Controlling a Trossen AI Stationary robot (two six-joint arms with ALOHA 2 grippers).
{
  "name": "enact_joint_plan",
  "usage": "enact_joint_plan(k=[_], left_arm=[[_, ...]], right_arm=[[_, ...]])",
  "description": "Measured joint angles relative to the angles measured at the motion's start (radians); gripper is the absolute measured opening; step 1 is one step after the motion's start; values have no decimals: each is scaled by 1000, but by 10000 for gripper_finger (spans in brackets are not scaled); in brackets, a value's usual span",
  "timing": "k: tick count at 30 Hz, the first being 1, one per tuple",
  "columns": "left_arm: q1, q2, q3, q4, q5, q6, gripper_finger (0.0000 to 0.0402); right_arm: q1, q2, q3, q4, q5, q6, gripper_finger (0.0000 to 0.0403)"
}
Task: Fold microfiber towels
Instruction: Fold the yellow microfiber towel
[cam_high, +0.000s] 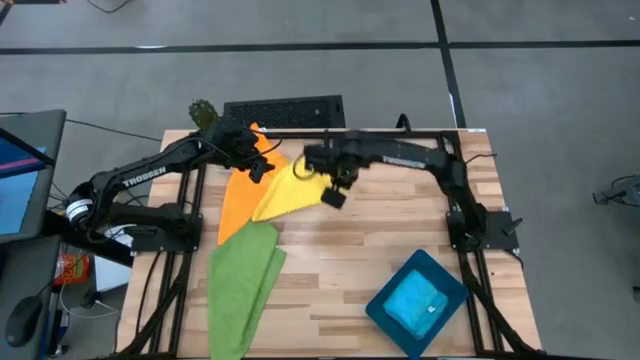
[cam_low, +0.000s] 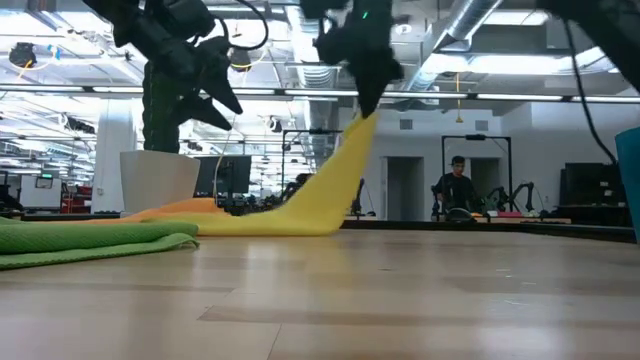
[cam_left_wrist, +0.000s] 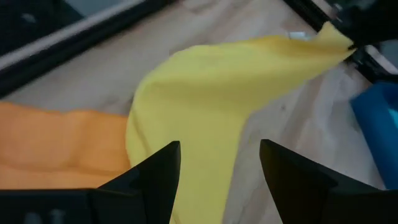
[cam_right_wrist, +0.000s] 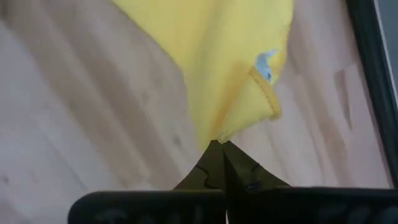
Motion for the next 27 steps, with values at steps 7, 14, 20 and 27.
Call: enact_joint_plan(k=[7,14,20,27], left_arm=[[-8,112,0,102,151,63,213],[-19,365,0,456,337,-44,213],[-81,609,121,638,317,-94,213],[-164,836,450,445,266,53,213]], right_arm=[[184,-192,-302,44,57,82,9],[366,-359,-609,261,54,233,9],[476,-409,-758,375,51,337,13],[539,-402,-793,401,34,379,13]])
